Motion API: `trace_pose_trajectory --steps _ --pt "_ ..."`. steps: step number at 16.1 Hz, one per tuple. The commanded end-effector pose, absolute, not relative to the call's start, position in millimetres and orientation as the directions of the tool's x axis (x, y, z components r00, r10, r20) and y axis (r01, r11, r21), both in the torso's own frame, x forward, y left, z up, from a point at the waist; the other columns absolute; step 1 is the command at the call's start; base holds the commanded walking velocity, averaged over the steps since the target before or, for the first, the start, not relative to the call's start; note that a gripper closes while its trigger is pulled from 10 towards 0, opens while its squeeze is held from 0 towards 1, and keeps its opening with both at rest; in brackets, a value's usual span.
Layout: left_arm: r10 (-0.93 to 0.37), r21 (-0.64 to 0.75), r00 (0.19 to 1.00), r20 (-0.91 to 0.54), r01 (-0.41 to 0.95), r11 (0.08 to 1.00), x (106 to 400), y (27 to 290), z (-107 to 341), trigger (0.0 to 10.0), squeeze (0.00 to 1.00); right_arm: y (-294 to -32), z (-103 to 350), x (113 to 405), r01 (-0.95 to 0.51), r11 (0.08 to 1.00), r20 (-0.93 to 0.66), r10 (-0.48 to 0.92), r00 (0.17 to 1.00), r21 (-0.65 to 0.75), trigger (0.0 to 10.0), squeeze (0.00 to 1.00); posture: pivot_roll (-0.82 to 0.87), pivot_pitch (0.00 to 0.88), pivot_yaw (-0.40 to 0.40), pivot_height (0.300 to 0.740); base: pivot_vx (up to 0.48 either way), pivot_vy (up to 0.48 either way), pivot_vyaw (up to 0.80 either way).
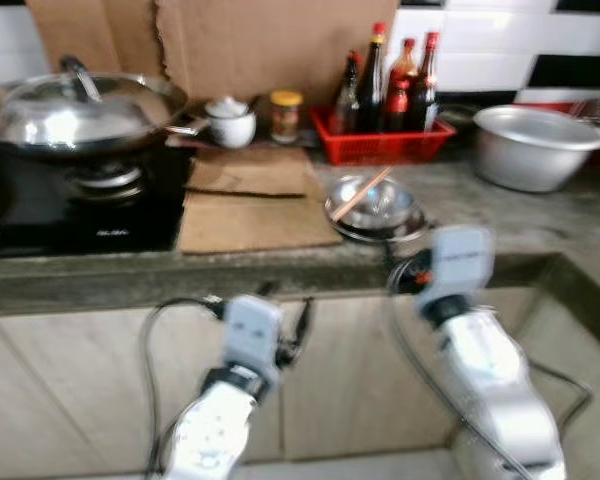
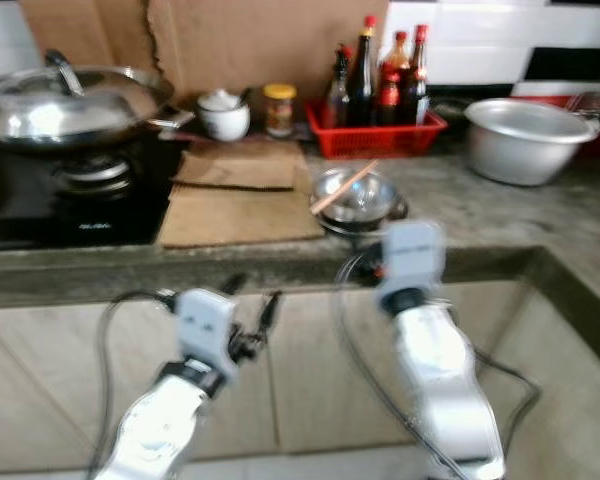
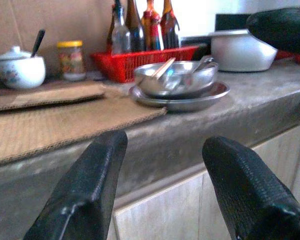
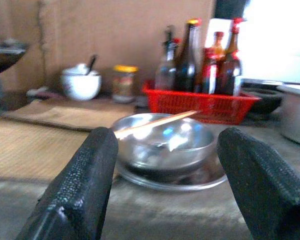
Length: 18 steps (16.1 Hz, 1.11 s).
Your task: Kitchen organization
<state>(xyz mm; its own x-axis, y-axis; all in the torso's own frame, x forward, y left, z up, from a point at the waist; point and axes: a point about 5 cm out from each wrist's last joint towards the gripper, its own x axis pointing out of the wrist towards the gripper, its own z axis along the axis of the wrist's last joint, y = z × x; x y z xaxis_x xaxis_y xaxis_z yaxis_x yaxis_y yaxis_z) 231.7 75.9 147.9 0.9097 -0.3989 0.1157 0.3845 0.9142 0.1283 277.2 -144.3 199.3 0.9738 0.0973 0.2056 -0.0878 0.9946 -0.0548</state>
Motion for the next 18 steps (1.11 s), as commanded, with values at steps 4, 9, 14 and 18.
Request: trace_pose_trajectory --steps 4,9,14,18 --pt "-0.38 0.138 0.916 0.129 0.363 0.921 232.4 82.3 152.1 10.0 0.0 -137.3 206.8 281.0 -0.116 0.992 0.237 0.123 0.964 -0.042 10.0 0.0 0.09 0.0 -0.064 0.74 0.316 0.0 0.0" --pt "-0.382 0.145 0.915 0.13 0.364 0.92 233.7 82.5 150.3 10.0 0.0 -140.7 216.2 286.4 -0.104 0.994 0.262 0.111 0.959 -0.041 10.0 0.0 0.08 0.0 -0.065 0.74 0.313 0.0 0.0" --pt "-0.386 0.141 0.916 0.112 0.37 0.918 234.0 81.5 146.9 10.0 0.0 -146.0 229.9 302.6 0.058 0.997 0.191 -0.048 0.98 -0.05 10.0 0.0 0.08 0.0 -0.065 0.74 0.062 0.0 0.0" --pt "-0.389 0.143 0.916 0.092 0.375 0.916 230.9 82.0 140.2 10.0 0.0 -130.8 245.5 316.2 -0.145 0.989 0.1 0.143 0.985 0.013 10.0 0.0 0.08 0.0 -0.07 0.74 0.0 0.0 0.0"
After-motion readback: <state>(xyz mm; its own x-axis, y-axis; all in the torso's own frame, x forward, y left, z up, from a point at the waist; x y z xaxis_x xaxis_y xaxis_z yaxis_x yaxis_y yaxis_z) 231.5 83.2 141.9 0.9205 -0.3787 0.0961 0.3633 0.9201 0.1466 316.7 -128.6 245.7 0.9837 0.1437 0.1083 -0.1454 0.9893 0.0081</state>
